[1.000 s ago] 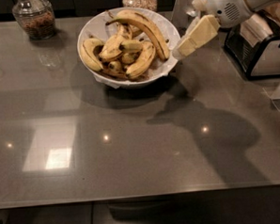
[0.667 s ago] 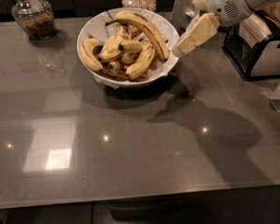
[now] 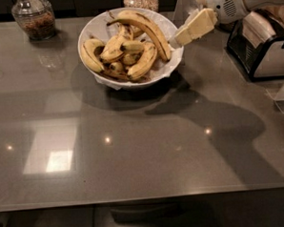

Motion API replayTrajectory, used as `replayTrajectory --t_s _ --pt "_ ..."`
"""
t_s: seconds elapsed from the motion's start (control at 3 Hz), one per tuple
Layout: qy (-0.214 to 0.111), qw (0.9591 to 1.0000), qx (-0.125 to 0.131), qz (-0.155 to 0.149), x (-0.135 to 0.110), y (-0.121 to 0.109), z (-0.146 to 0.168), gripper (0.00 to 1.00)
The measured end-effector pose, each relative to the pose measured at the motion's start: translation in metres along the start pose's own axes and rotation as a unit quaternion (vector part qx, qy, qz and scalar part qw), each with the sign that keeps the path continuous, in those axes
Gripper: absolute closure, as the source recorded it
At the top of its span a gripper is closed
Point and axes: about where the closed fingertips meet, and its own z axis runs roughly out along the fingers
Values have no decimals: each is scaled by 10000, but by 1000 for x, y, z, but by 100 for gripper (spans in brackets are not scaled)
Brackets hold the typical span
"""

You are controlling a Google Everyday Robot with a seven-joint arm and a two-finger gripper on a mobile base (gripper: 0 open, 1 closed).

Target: Pick banana from white bowl

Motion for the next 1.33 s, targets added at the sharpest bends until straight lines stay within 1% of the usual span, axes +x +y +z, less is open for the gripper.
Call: replayTrajectory --t_s 0.33,0.67,1.0,1.33 --pt "-513 9986 118 91 -15 -29 24 10" --pt "-861 9959 92 273 -23 -48 51 29" --pt "-949 9945 -78 447 -22 -48 76 37" --pt "-909 9936 -255 614 -16 -43 95 40"
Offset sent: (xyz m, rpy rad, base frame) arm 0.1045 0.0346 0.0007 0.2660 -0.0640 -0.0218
